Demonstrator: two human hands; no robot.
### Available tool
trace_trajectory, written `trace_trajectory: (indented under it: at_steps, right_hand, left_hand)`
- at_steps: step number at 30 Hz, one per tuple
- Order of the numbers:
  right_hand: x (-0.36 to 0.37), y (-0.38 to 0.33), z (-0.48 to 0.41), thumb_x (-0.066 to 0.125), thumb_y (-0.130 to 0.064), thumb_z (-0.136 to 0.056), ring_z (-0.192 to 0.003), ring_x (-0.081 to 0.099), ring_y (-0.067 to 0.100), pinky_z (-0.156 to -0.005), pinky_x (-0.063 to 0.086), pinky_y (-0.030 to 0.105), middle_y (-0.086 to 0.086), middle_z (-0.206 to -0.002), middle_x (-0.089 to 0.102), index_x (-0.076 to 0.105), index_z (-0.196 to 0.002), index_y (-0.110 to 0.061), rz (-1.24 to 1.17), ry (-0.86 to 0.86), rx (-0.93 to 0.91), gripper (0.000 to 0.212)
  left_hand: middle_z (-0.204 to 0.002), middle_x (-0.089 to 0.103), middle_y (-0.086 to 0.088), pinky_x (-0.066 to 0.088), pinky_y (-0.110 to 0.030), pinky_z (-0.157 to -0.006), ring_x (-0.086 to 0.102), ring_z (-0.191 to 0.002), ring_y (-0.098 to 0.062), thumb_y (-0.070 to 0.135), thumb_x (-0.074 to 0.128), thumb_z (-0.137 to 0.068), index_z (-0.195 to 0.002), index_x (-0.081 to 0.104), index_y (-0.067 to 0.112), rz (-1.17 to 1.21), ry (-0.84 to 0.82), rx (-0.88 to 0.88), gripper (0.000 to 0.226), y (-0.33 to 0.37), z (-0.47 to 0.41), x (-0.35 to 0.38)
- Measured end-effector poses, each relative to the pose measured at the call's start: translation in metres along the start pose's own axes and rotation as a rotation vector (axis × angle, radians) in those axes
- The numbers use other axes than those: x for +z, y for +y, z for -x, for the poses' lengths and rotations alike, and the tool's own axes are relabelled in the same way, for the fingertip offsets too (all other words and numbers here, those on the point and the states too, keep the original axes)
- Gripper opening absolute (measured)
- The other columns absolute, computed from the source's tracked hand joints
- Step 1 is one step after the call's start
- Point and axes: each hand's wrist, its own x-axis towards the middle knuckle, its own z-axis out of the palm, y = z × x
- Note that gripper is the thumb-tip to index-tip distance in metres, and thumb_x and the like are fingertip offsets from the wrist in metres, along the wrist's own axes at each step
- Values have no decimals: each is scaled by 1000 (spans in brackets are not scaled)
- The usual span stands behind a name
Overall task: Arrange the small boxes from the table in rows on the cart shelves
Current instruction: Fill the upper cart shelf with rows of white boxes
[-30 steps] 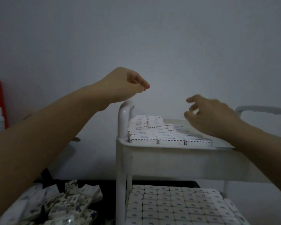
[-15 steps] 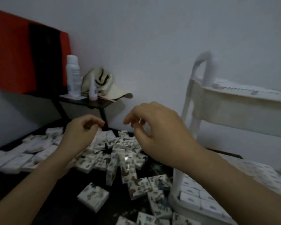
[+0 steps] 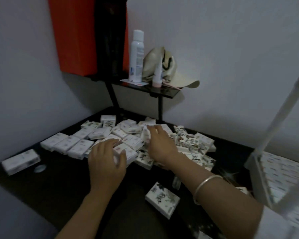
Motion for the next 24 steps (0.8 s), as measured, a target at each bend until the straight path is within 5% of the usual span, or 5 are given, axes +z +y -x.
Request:
trace_trajectory:
  at_steps: [7,11,16,21,24]
  right_hand:
    - [10,14,-27,56,-26,-92,-122,49,32,-91,44,38,11,-143,37,34,-144,-15,-14,32,46,58]
    - [7,12,-25,71,-24,-82,-109,56,32,-87,47,36,12,-136,32,35,-143,-18,-125,81,100,71]
    - [-7,19,-12,69,-14,-79,-98,55,28,-88,51,36,11,-130,32,43,-135,-25,-200,19,137,64]
    - [-39,24,18,70,-7,-77,-86,65,30,-76,58,46,7,-106,58,51,-112,-35,-503,-7,210,49]
    - [-64,20,40,71,-4,-79,-78,66,26,-65,58,34,9,-104,63,57,-109,-33,-668,-34,183,44]
  left_hand:
    - [-108,61,6,30,-29,-93,51,-108,-15,54,57,-75,-114,61,17,-56,-100,-11,54,-4,4,5]
    - [-106,58,10,32,-29,-93,50,-101,-11,41,81,-67,-118,57,18,13,-99,3,61,0,5,4]
    - [-105,49,15,31,-34,-98,49,-99,-6,34,84,-65,-122,53,21,54,-84,-10,66,4,8,1]
    - [-112,45,9,39,-47,-101,48,-104,-9,25,83,-68,-125,53,20,105,-119,-68,65,11,9,-3]
    - [-114,38,10,43,-43,-100,46,-106,-9,18,80,-73,-128,55,22,185,-158,-105,61,18,10,-7]
